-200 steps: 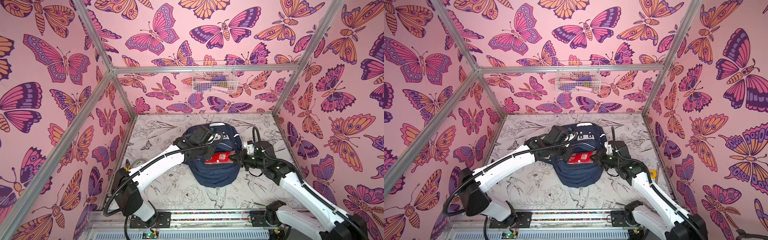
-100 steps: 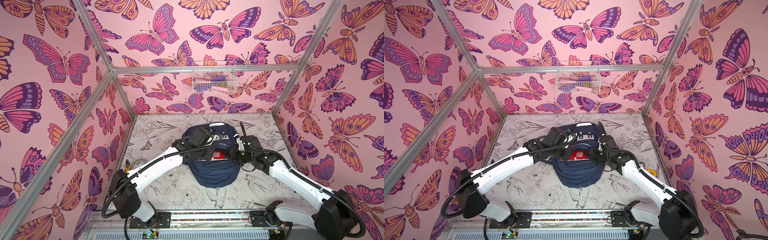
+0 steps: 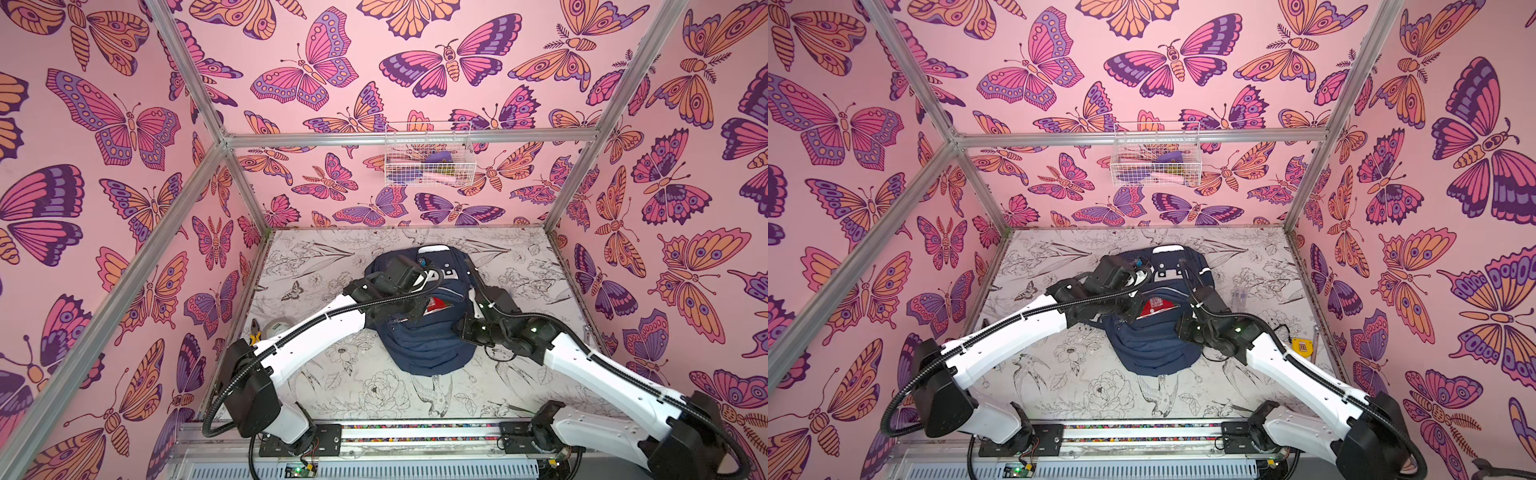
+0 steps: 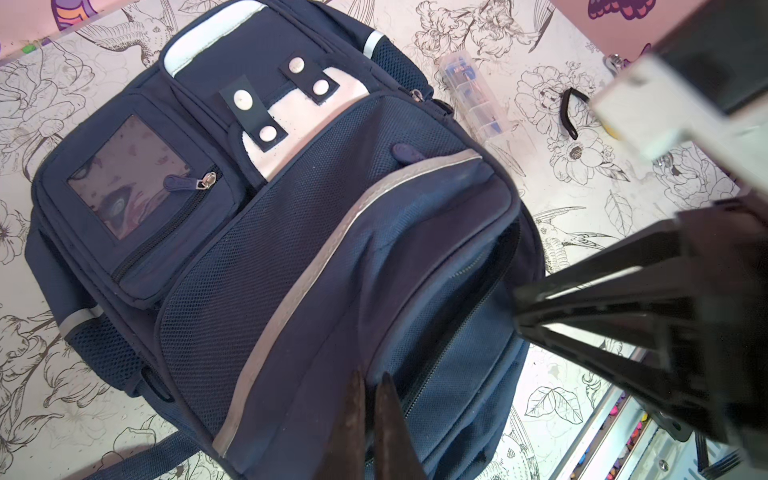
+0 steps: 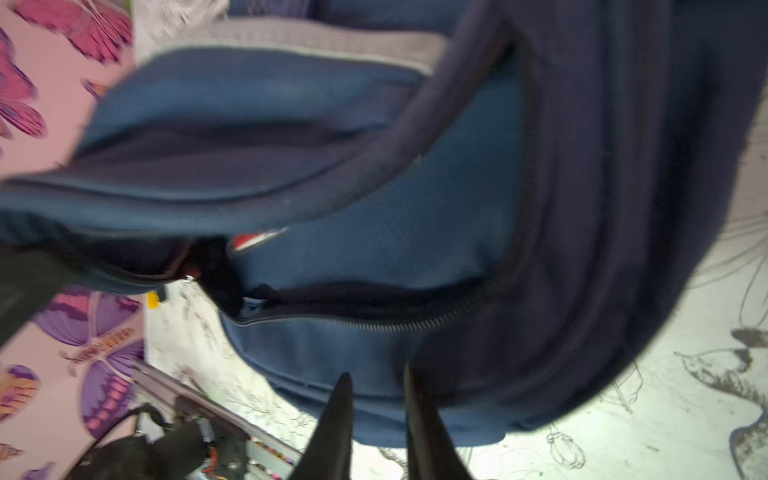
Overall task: Pack the student bag
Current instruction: 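Release the pencil case and withdraw the right gripper from the pocket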
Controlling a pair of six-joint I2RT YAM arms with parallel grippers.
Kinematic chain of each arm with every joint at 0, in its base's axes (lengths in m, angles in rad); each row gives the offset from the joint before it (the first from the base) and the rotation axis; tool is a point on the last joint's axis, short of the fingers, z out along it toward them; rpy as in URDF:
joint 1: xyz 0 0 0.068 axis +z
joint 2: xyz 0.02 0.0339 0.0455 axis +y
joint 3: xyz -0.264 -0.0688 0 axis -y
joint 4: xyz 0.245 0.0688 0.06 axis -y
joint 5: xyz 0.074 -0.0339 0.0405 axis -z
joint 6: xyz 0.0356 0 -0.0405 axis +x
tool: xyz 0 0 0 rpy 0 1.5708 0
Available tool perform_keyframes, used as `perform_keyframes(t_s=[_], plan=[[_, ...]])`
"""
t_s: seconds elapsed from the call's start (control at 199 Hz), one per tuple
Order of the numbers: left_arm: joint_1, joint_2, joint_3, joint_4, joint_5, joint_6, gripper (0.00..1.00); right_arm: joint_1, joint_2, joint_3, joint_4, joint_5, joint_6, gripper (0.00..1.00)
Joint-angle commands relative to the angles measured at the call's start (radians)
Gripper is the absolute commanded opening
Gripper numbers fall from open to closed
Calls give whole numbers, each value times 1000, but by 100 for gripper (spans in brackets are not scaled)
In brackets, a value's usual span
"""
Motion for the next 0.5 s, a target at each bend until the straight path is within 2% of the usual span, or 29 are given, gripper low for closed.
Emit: perform_keyframes(t_s=[0.0, 0.161, 0.252, 0.312, 0.428, 0.498], plan=[[5, -55, -13, 40, 26, -8, 0, 12, 49, 67, 44, 53, -26, 13], [10, -61, -27, 51, 34, -4, 0, 13, 101, 81, 82, 51, -27, 10], [10, -70, -44, 64, 39, -5, 0, 14, 115, 112, 6, 82, -54, 13], [12, -71, -53, 67, 39, -9, 0, 13, 85, 142, -80, 143, -83, 20], [18, -72, -74, 72, 39, -14, 0, 7, -26, 172, -265, 373, -96, 43], [23, -73, -83, 80, 45, -17, 0, -43, -88, 173, -347, 433, -113, 53]])
